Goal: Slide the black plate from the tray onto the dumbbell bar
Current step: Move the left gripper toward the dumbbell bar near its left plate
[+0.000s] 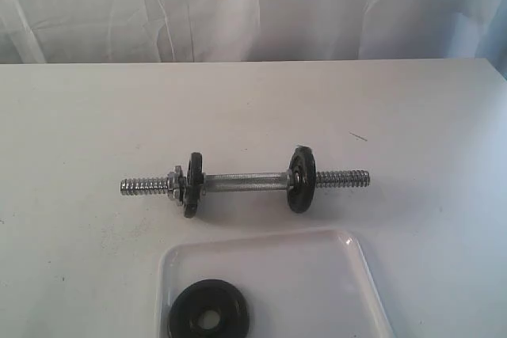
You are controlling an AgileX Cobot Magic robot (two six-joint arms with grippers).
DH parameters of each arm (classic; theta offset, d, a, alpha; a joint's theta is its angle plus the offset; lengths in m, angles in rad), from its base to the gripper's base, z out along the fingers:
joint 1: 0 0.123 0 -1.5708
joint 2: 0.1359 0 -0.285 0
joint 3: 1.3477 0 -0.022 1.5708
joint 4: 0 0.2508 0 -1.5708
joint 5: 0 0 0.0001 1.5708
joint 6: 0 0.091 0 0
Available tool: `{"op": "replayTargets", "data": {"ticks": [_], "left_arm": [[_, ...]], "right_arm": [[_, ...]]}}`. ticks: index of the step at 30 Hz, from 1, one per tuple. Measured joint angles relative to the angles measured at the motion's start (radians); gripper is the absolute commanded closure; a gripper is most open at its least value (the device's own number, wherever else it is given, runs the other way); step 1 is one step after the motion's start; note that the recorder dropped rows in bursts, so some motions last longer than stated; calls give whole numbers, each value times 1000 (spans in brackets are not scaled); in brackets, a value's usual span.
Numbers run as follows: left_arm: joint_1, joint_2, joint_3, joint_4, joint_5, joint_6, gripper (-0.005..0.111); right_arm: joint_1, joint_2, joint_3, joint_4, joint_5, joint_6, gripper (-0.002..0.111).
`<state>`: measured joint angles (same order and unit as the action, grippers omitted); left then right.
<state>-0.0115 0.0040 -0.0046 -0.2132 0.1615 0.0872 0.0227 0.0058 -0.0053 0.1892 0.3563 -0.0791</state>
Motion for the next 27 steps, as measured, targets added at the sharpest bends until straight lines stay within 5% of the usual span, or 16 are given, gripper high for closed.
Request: {"op": "replayTargets", "data": {"ticks": [4,8,18,23,27], "left_arm": [[0,0,0,-50,-161,-55,107],[0,0,0,-98,-323,-293,107],[0,0,0,-111,-317,-660,107],[0,36,-117,49,-294,-704,107],[0,247,-341,296,-216,-707,107]], "right_arm": [[0,0,0,0,0,0,108],[0,0,0,0,0,0,108],[0,0,0,0,0,0,108],[0,0,0,0,0,0,108],[0,0,0,0,0,0,108]]}}
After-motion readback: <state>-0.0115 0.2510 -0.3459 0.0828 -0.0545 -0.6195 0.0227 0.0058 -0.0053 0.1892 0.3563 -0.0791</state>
